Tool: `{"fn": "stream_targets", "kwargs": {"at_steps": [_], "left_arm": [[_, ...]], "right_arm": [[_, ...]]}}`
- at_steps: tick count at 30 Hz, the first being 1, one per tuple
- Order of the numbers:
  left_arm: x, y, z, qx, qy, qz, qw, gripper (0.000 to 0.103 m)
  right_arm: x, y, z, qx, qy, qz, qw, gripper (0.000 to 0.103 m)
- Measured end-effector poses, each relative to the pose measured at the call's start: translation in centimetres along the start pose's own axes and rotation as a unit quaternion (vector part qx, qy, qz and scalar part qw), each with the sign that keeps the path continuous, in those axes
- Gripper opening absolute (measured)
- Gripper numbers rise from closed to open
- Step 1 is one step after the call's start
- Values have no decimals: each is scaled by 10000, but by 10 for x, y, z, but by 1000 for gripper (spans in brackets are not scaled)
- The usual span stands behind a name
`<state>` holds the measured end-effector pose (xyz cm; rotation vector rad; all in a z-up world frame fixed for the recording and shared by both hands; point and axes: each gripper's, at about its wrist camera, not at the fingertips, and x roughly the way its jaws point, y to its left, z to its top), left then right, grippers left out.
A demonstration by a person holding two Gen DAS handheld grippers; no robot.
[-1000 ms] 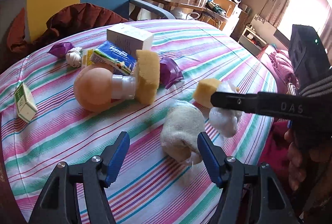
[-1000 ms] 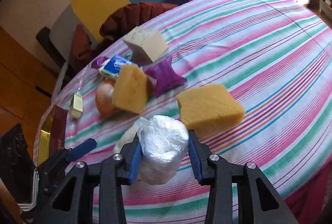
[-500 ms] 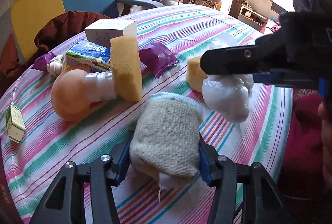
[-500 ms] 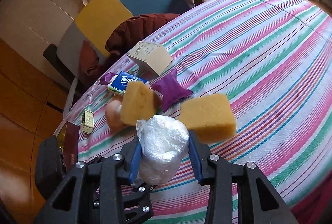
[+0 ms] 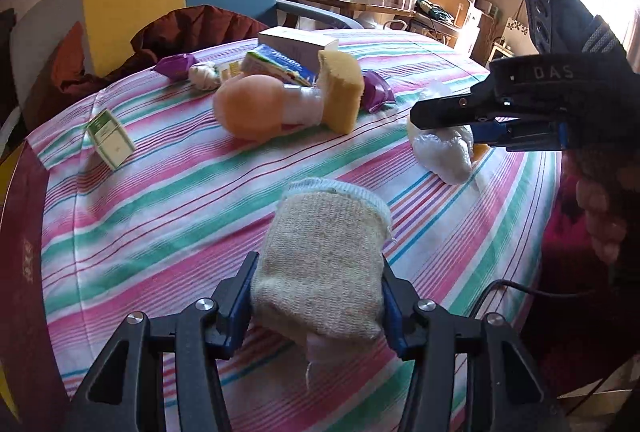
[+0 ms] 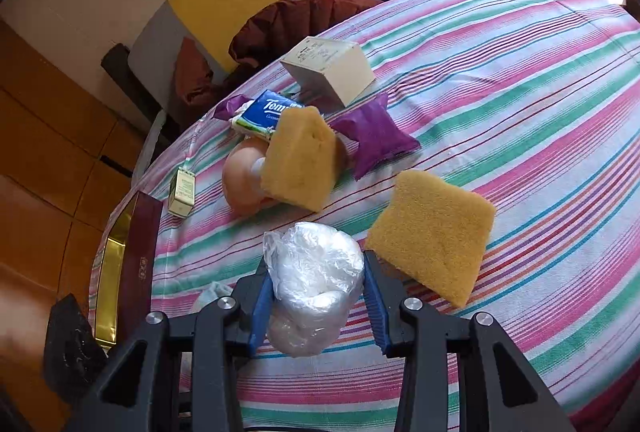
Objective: Organize objects
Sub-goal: 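Carry the sock and bundle to the gold tray and open both tools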
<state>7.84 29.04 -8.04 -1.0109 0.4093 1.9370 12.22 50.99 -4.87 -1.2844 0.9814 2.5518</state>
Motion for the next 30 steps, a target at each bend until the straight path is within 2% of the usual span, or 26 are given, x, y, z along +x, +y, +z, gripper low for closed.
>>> {"fn": "stream_targets", "kwargs": {"at_steps": [8,14,19,26,30], "left_arm": [[-58,35,-23,-271,-395,282,9985,54],[-89,86,-20,-948,-708,538,9915,54],[-107,139,-23,-1502,-907,958,9798,54],[-116,212,-53,-2327,-708,1495,9584,54],[-125,247,-70,-2664,-671,1816,9442,54]], "right_arm": [[10,10,-5,-282,197,54,9994,41],[15,25,-9,-633,264,158,9975,41],[12,31,-8,-748,148,278,9967,41],[10,51,-21,-754,-9,611,9953,41],[20,83,-33,-780,17,876,9931,41]]}}
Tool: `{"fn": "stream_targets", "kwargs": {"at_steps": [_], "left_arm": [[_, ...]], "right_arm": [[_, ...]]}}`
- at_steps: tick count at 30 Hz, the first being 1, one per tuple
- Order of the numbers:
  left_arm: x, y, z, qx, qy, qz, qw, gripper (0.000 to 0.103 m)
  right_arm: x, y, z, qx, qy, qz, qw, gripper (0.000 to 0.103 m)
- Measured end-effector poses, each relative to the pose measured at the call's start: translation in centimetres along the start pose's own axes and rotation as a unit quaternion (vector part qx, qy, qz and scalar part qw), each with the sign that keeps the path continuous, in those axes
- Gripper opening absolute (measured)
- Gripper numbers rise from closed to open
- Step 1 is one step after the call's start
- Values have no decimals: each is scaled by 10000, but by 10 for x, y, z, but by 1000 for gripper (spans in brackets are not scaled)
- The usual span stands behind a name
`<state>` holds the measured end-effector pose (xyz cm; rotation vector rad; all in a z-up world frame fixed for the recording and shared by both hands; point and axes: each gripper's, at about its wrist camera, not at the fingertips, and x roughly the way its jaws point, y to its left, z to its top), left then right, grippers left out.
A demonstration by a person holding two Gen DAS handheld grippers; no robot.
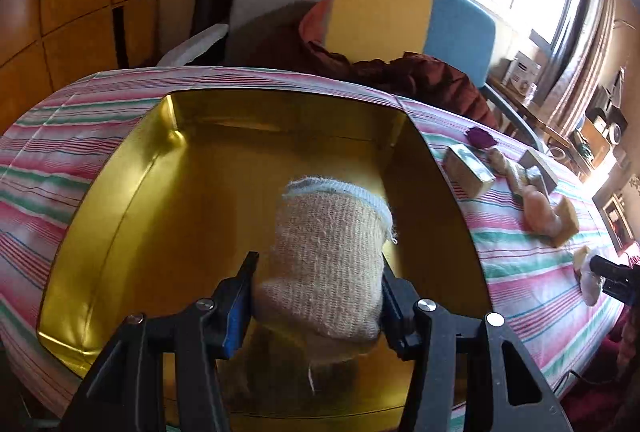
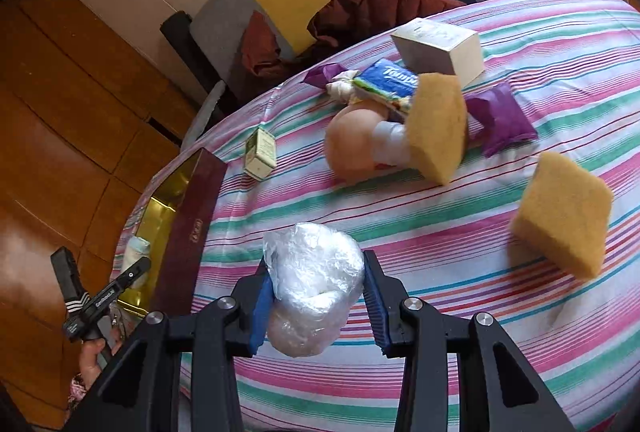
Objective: Organize objects
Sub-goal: 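Carry the sock and bundle to the gold tray and open both tools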
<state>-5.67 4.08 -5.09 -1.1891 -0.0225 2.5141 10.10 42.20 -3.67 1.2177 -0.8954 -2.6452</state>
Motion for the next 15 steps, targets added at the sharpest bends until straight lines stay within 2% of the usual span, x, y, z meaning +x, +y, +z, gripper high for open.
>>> {"fn": "stream_targets", "kwargs": {"at_steps": [3,10,15], "left_arm": [[2,21,5,-77,-55,324,9994,54],[13,60,13,-354,159,633,9972,54],[21,78,10,-455,318,918,9942,55]], "right_arm": [[13,37,-4,-260,58,276,9993,41],[54,134,-9,-1001,448,833,9905,42],[93,195,-16,-1494,796,984,9807,42]]}}
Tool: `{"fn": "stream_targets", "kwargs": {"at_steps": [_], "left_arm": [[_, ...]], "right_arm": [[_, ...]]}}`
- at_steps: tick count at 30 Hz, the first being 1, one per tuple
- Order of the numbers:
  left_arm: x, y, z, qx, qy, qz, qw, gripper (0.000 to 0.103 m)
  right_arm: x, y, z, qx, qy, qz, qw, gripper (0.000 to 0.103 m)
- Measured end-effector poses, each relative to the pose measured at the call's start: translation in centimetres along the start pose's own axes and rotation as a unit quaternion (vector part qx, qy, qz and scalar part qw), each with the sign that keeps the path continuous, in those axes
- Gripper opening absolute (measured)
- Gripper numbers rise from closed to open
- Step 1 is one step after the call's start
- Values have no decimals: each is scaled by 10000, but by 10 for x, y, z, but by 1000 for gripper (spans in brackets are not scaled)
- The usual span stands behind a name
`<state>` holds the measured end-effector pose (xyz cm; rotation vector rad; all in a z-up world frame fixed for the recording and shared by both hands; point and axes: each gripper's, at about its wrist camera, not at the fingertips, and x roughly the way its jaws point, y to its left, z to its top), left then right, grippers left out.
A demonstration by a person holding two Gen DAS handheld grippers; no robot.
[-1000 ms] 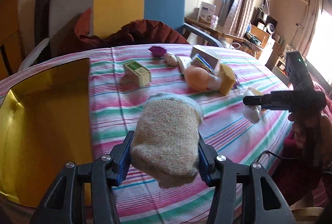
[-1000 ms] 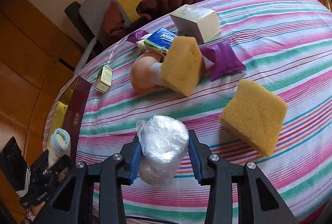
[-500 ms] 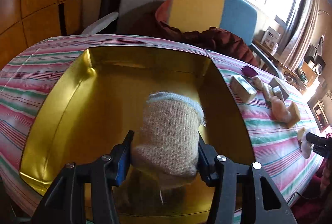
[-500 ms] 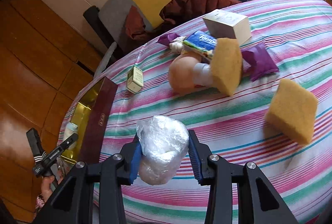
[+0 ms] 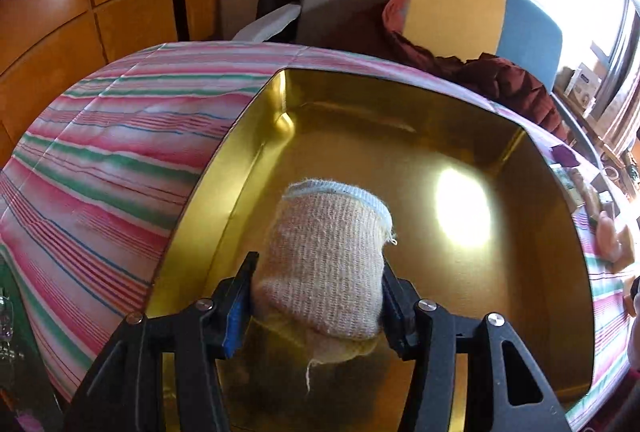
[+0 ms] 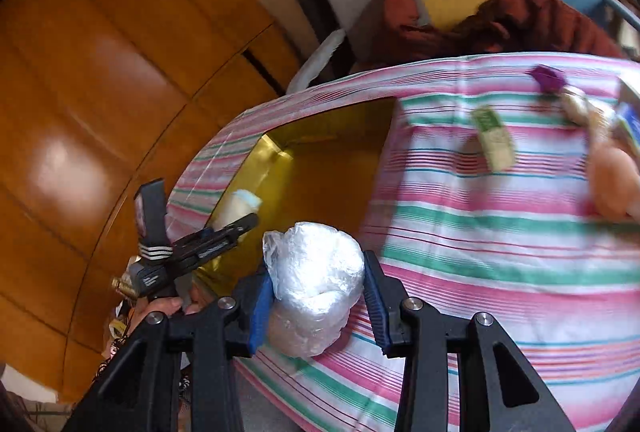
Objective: Organize objects
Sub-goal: 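Carry the sock and bundle to the gold tray and open both tools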
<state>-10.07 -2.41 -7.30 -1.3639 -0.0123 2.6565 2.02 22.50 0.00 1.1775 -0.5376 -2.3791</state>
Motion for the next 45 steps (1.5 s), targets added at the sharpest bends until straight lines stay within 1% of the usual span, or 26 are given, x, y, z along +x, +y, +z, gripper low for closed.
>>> {"fn": "stream_targets", "kwargs": {"at_steps": [4,6,8,11,13,16,19,22,23,24,26,28,32,36,38,40,42,45], "left_arm": [[3,6,0,-24,104,27,9999,56],[-1,10,3,-178,75,-67,9998,56],[-9,16,6,-369,-42,-178,9992,57],[-24,27,12,-632,-273,-409,9968,58],[-36,34,15,-856,-477,-368,9945,58],[-49,47,16,-1278,-711,-317,9887,59],[-56,54,17,-1506,-789,-307,9850,59],[-56,58,18,-1611,-773,-301,9834,59],[-56,59,18,-1621,-772,-325,9832,59],[-59,56,18,-1620,-771,-337,9832,59],[-58,55,19,-1591,-751,-339,9838,59],[-57,51,18,-1551,-746,-351,9844,59],[-54,43,16,-1465,-701,-455,9857,59],[-55,32,14,-1380,-707,-645,9858,59],[-56,25,13,-1326,-722,-781,9854,59],[-59,15,13,-1218,-738,-883,9859,59],[-62,4,13,-1071,-750,-926,9871,59],[-63,-14,11,-839,-703,-1028,9887,59]], "right_arm": [[39,28,6,-237,297,-10,9993,42],[57,34,8,-210,428,-1,9989,42],[73,35,10,-139,539,34,9984,42],[93,34,11,-22,704,-32,9975,42],[104,34,12,67,813,-55,9967,42],[122,37,12,94,990,-162,9949,42],[138,42,13,88,1068,-227,9940,42],[150,47,14,138,1072,-265,9938,45],[152,49,14,131,1071,-306,9937,48],[153,50,14,120,1060,-318,9938,51],[149,51,14,98,962,-359,9947,66],[141,51,11,80,832,-375,9958,73],[118,48,7,18,557,-421,9976,73],[92,49,7,-152,160,-415,9989,75],[79,51,9,-272,-22,-494,9984,78],[68,52,10,-403,-148,-613,9972,79],[59,50,10,-486,-231,-764,9956,79],[48,40,9,-411,-272,-970,9941,79]]}}
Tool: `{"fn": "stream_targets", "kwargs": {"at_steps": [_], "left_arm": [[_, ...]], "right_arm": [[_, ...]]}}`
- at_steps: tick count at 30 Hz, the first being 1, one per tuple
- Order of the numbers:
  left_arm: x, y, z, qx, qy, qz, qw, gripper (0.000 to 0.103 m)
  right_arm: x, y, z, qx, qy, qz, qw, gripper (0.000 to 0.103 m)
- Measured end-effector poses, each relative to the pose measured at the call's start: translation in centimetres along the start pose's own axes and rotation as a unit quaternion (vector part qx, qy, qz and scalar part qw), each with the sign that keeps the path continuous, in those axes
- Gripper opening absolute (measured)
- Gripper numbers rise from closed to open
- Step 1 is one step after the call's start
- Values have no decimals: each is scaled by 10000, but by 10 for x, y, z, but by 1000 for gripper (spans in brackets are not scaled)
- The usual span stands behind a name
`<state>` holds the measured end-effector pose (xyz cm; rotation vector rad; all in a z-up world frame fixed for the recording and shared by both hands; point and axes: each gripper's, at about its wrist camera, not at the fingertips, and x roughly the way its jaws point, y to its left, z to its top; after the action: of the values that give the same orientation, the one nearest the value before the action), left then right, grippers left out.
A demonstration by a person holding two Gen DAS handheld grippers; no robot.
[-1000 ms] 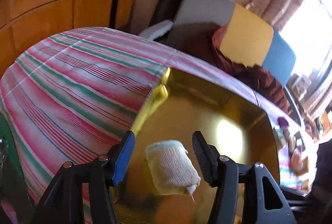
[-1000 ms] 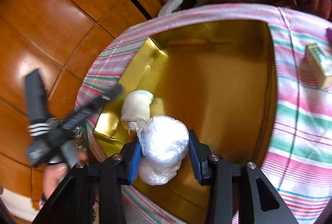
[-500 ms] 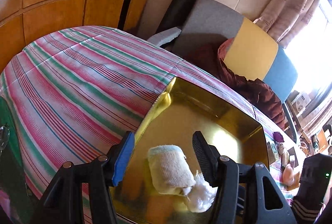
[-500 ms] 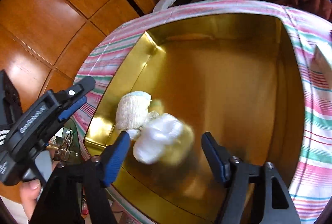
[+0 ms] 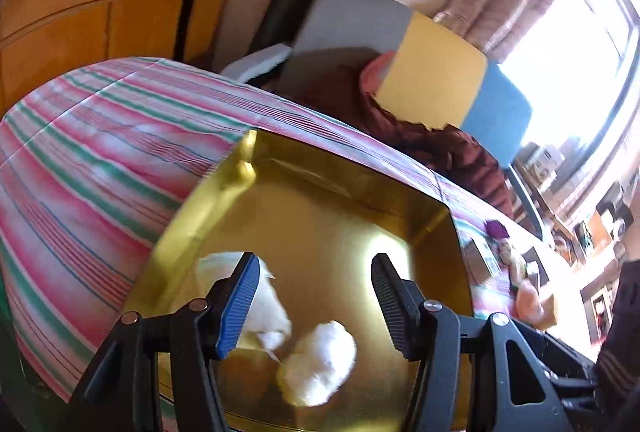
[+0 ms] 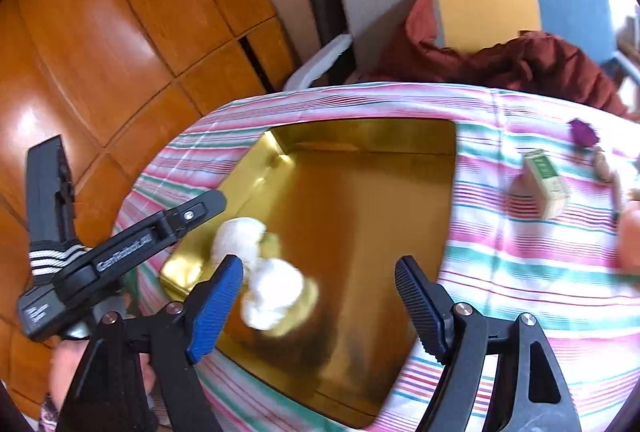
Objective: Organize objects
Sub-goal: 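Carry the sock and bundle to the gold tray and open both tools, then move both tools back to the yellow sponges on the table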
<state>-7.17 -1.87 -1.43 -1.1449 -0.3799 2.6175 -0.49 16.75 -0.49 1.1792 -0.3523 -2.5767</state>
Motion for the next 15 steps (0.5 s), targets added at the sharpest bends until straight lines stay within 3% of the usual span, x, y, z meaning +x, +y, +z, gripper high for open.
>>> {"fn": "stream_targets", "kwargs": {"at_steps": [8,15], "left_arm": [[4,-51,-22,671,268,-380,9967,59],[5,-101,-52,1362,560,-827,9856,59]], "right_arm": [[-21,-46,-22,37,77,-533,9985,79],[-50,-111,-46,367,191,-1094,9931,79]]}}
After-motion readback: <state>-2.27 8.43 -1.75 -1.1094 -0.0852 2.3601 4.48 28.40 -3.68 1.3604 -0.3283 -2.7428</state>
